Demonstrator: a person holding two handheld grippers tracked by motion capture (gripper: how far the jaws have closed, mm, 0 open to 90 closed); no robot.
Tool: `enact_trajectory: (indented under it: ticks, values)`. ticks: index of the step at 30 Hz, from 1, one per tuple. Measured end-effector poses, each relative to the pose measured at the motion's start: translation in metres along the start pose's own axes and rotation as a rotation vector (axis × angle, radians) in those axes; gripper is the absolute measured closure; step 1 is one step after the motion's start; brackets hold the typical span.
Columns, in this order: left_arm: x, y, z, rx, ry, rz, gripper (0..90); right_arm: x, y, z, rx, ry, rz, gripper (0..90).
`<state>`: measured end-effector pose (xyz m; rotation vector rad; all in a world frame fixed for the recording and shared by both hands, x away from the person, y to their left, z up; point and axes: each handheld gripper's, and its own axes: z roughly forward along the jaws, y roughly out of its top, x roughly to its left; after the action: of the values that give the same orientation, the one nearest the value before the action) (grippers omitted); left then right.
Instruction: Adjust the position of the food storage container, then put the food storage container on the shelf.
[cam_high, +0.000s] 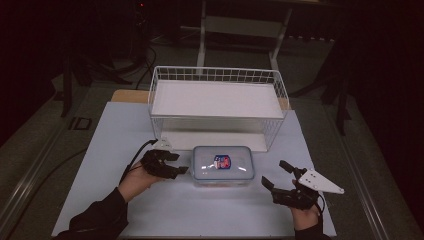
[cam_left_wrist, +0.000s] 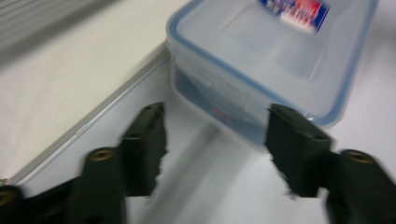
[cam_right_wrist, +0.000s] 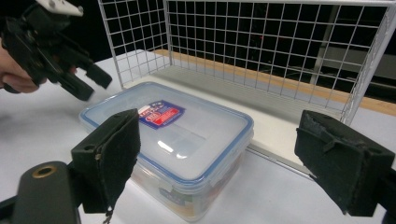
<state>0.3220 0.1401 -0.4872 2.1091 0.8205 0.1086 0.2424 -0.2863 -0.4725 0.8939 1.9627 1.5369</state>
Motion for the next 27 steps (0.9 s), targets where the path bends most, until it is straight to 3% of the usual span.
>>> enact_trajectory:
  ticks: [3, 8, 13, 16, 21, 25, 27]
  values:
    - [0.0, 0.001, 0.001, -0.019, -0.055, -0.057, 16.2, 0.001, 0.0, 0.002, 0.006, 0.008, -0.006, 13.9]
    - [0.001, 0.005, 0.008, -0.043, -0.088, -0.149, 4.3, 0.004, 0.0, 0.007, 0.033, 0.018, -0.026, 13.0]
    - [0.006, 0.013, 0.009, -0.078, -0.066, -0.229, 4.4, 0.005, -0.001, 0.012, 0.035, 0.008, -0.022, 11.5]
    - [0.01, 0.016, 0.011, -0.089, -0.064, -0.293, 4.9, 0.005, 0.0, 0.013, 0.034, -0.025, -0.028, 11.5]
    - [0.016, 0.016, 0.017, -0.068, -0.061, -0.349, 5.2, 0.006, 0.0, 0.013, 0.026, -0.057, -0.04, 13.9]
    - [0.022, 0.015, 0.026, -0.05, -0.09, -0.417, 5.3, 0.005, 0.0, 0.013, 0.05, -0.023, -0.018, 15.2]
    - [0.025, 0.014, 0.031, -0.02, -0.103, -0.436, 5.7, 0.005, 0.0, 0.013, 0.084, 0.007, 0.027, 15.2]
